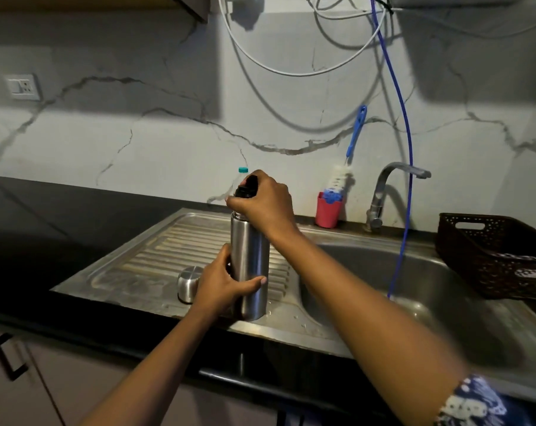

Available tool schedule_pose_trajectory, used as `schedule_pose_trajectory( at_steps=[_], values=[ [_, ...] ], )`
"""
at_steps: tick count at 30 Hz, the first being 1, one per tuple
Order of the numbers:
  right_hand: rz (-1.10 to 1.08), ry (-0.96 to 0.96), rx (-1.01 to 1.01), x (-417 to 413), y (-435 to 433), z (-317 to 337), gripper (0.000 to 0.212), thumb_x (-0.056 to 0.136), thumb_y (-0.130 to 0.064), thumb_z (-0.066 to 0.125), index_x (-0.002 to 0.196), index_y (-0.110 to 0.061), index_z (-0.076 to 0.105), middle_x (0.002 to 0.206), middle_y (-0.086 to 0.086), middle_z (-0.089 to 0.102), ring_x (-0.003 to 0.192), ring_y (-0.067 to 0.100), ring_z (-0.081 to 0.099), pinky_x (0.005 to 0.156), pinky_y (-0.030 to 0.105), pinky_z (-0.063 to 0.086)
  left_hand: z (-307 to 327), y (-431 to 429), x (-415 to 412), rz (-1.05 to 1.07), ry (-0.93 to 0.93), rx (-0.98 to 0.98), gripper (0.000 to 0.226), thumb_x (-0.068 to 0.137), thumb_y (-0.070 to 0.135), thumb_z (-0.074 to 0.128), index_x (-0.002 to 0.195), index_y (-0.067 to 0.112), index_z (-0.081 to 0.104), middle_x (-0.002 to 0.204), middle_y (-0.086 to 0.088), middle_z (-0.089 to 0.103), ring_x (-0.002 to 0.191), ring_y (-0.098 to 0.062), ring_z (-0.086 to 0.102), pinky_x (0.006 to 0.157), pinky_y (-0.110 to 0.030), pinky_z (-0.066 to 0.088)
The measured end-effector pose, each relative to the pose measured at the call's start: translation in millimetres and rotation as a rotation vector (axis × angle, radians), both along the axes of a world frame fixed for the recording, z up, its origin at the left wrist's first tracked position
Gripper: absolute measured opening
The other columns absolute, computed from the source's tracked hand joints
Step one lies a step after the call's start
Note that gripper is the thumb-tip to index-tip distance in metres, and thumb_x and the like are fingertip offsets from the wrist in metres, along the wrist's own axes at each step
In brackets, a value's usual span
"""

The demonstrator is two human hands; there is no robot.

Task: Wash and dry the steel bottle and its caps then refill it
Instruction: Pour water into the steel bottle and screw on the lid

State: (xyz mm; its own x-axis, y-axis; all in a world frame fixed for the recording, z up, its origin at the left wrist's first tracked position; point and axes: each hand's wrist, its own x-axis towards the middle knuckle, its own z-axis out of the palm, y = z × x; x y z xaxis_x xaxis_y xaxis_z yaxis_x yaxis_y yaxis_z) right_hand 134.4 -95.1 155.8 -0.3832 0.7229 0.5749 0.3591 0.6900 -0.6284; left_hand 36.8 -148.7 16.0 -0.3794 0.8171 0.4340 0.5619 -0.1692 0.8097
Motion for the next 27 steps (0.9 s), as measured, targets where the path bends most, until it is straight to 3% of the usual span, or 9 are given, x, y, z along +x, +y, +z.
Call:
schedule_pose_trajectory(
  at_steps=[2, 4, 10, 14, 17, 20, 23, 25, 27],
  values=[
    [-0.189, -0.044, 0.151, -6.7, -10.4, -4.6, 0.041, 0.076, -0.042, 0.067, 0.107, -0.016, 0.058, 0.095, 0.001, 0.068, 0.087, 0.019, 0.061, 0.065, 0.025, 0.037, -0.3, -0.6, 1.5, 0.011, 0.004, 0.002, 0.084, 0.052, 0.050, 0.087, 0.123, 0.032, 0.046, 0.102, 0.015, 0.060, 0.088, 0.002, 0.059, 0.072, -0.014, 0.046],
    [-0.194, -0.078, 0.170, -5.4, -8.1, -1.7, 0.044, 0.078, -0.044, 0.065, 0.109, -0.016, 0.056, 0.096, 0.001, 0.067, 0.087, 0.021, 0.060, 0.065, 0.026, 0.036, 1.1, -1.1, 0.7, -0.004, 0.007, -0.005, 0.092, 0.046, 0.059, 0.082, 0.127, 0.028, 0.048, 0.106, 0.013, 0.062, 0.092, -0.003, 0.062, 0.074, -0.015, 0.047],
    [0.215, -0.107, -0.054, 8.9, 12.0, 13.9, 0.033, 0.071, -0.023, 0.076, 0.099, -0.019, 0.058, 0.093, -0.002, 0.060, 0.087, 0.014, 0.056, 0.065, 0.019, 0.045, 5.9, -2.3, -2.5, -0.065, -0.036, -0.006, 0.085, 0.041, 0.059, 0.079, 0.117, 0.033, 0.052, 0.100, 0.016, 0.065, 0.093, -0.003, 0.064, 0.075, -0.013, 0.049],
    [0.604, -0.045, -0.225, 10.8, 34.1, 13.4, 0.026, 0.071, -0.006, 0.075, 0.088, -0.019, 0.061, 0.092, 0.009, 0.067, 0.095, 0.027, 0.066, 0.088, 0.040, 0.054, 5.6, -1.1, -5.3, -0.087, -0.060, -0.008, 0.081, 0.040, 0.057, 0.080, 0.113, 0.032, 0.055, 0.100, 0.017, 0.066, 0.092, -0.001, 0.065, 0.075, -0.012, 0.049],
    [0.869, -0.172, -0.373, 14.3, 45.2, 24.0, 0.030, 0.072, 0.007, 0.068, 0.093, -0.010, 0.057, 0.091, 0.011, 0.063, 0.096, 0.028, 0.065, 0.091, 0.040, 0.051, 6.8, -0.6, -6.8, -0.096, -0.056, -0.020, 0.081, 0.039, 0.057, 0.080, 0.112, 0.032, 0.055, 0.099, 0.018, 0.066, 0.091, 0.004, 0.064, 0.072, -0.008, 0.048],
    [0.984, -0.337, -0.454, 11.7, 52.2, 35.4, 0.038, 0.068, 0.002, 0.071, 0.101, -0.010, 0.054, 0.099, 0.010, 0.061, 0.102, 0.024, 0.060, 0.091, 0.038, 0.049, 6.4, -0.8, -7.5, -0.100, -0.061, -0.024, 0.080, 0.039, 0.058, 0.080, 0.111, 0.033, 0.055, 0.101, 0.017, 0.066, 0.093, 0.000, 0.065, 0.075, -0.011, 0.049],
    [0.758, -0.512, -0.326, 22.1, 50.7, 50.4, 0.051, 0.074, -0.021, 0.076, 0.119, -0.020, 0.051, 0.124, 0.001, 0.056, 0.119, 0.020, 0.051, 0.100, 0.037, 0.045, 5.1, -1.8, -5.7, -0.103, -0.059, -0.017, 0.080, 0.040, 0.058, 0.078, 0.112, 0.035, 0.053, 0.099, 0.021, 0.064, 0.092, 0.002, 0.063, 0.072, -0.009, 0.047],
    [0.455, -0.501, -0.192, 35.8, 36.2, 59.0, 0.060, 0.071, -0.050, 0.074, 0.120, -0.023, 0.051, 0.124, -0.003, 0.054, 0.117, 0.017, 0.050, 0.097, 0.036, 0.045, 4.0, -2.4, -6.0, -0.105, -0.055, -0.024, 0.081, 0.040, 0.060, 0.077, 0.113, 0.037, 0.050, 0.100, 0.023, 0.061, 0.092, 0.003, 0.061, 0.071, -0.007, 0.046],
    [0.198, -0.394, -0.104, 42.1, 19.1, 57.7, 0.068, 0.070, -0.066, 0.066, 0.119, -0.021, 0.052, 0.119, -0.003, 0.056, 0.109, 0.015, 0.053, 0.091, 0.035, 0.046, 3.2, -2.2, -6.0, -0.106, -0.049, -0.031, 0.083, 0.040, 0.062, 0.077, 0.114, 0.036, 0.050, 0.101, 0.022, 0.061, 0.093, 0.002, 0.061, 0.073, -0.009, 0.046]
  ],
)
